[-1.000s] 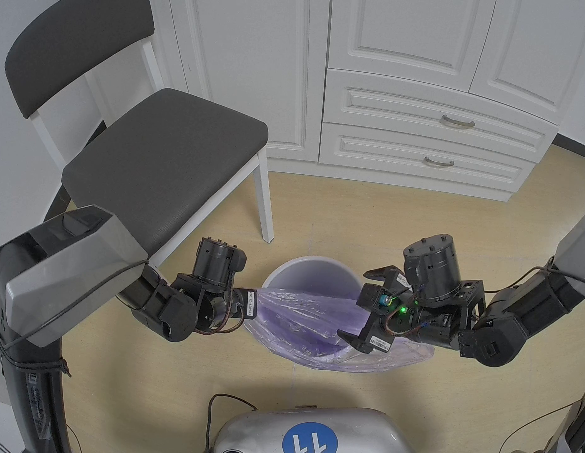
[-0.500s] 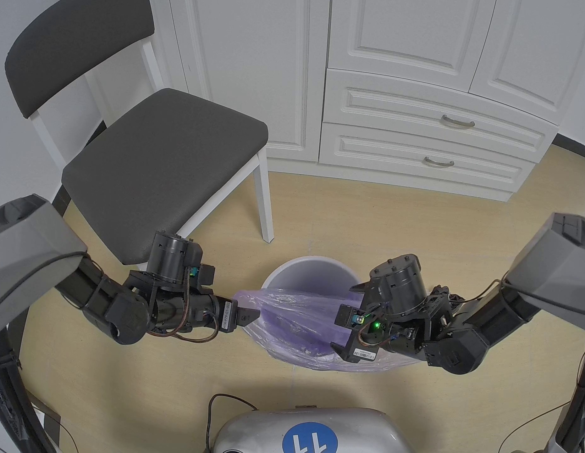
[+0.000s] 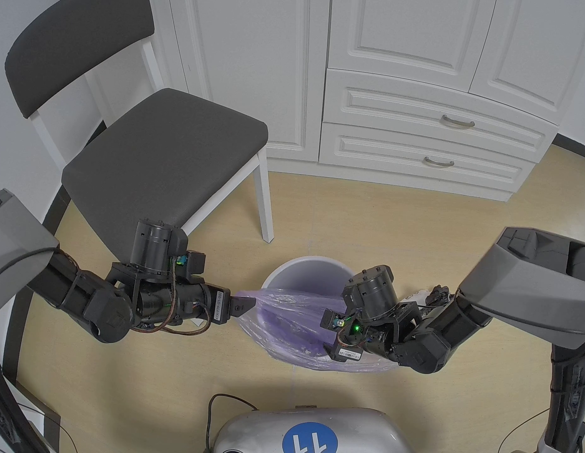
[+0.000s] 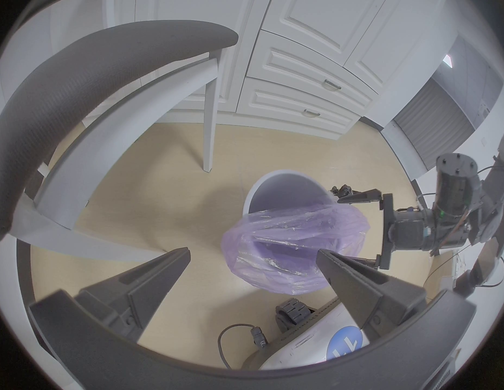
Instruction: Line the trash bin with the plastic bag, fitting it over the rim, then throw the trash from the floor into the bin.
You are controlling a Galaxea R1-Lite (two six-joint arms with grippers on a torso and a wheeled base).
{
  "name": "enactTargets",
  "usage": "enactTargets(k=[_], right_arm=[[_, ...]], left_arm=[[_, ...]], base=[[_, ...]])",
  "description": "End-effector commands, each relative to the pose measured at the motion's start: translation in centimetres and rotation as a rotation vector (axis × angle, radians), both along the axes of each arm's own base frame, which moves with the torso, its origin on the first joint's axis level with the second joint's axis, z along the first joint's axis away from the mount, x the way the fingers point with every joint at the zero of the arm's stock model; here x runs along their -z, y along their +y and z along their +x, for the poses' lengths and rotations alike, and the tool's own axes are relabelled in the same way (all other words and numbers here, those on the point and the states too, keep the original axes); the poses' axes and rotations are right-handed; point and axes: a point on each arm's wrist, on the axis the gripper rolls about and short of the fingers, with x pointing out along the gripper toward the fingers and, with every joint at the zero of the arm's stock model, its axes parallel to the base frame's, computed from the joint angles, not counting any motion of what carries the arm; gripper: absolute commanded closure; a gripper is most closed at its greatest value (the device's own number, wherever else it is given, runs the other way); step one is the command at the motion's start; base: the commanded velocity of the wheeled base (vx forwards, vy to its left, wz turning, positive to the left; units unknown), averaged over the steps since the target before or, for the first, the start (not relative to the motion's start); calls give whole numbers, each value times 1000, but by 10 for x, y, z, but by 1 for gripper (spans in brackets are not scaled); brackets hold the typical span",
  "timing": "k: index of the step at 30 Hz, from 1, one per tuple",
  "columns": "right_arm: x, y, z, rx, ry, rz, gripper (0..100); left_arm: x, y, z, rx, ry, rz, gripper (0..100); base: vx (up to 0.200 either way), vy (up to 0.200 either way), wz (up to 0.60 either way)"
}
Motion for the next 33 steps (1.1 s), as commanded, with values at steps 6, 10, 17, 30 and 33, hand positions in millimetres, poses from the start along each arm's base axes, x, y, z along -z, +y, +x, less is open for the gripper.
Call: enactTargets(k=[6,10,17,30,33], right_arm=[[-14,3,24,23,-64,53,100],[-31,6,41,46,-128,102,100],[-44,7,58,88,-196,147,100],[-10,41,114,309,-507,280,100],[-2,49,128,345,-602,357,100]], left_arm=[[-9,3,-2,-20,-28,-1,0],[-9,3,-1,-24,-31,0,0],[-11,3,1,-49,-45,9,0],[-1,-2,8,-45,-82,-9,0],[-1,-2,8,-45,-83,-11,0]], base=[[0,0,0],[0,0,0],[0,0,0],[0,0,0],[0,0,0]])
